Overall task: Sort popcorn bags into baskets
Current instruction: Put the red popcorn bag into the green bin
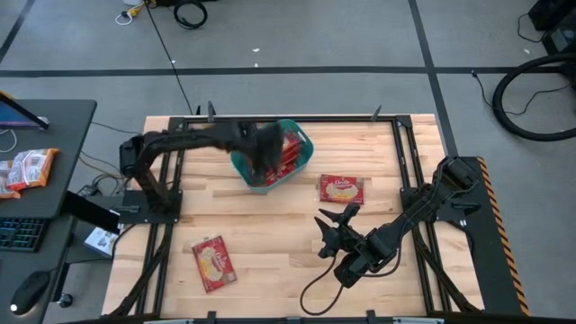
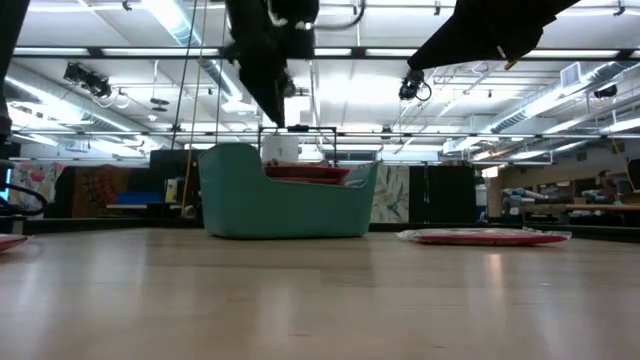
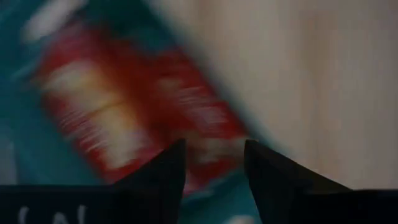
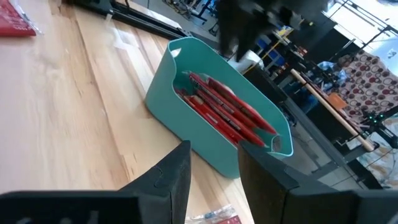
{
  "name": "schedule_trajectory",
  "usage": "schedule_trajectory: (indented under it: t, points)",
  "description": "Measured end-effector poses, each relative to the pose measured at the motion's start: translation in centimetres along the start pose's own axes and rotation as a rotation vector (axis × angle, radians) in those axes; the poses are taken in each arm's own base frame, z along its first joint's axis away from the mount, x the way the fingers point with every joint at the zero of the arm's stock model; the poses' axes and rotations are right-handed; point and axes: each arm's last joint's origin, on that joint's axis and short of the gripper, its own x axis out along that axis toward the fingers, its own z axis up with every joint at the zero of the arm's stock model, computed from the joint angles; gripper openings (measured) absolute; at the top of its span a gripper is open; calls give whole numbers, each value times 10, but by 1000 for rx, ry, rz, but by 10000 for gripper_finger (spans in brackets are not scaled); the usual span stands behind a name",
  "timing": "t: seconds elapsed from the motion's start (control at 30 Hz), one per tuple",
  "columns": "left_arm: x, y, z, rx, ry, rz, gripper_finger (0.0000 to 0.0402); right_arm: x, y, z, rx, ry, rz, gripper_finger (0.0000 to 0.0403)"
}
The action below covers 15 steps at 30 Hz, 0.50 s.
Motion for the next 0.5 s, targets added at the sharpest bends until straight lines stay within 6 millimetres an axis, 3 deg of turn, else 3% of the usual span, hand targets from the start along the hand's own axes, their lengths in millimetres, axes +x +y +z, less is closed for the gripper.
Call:
schedule_trajectory:
  t: [0.17,0.33,0.5]
  points:
    - [-8,-63,9,224,26,-103,163,0,0,0,7,4,6,137]
    - [-15,-113,13,288,8,-142,158,-1,2,1,23,12,33,137]
    - [-21,-156,4,308,64,-187,158,-1,2,0,20,14,35,137]
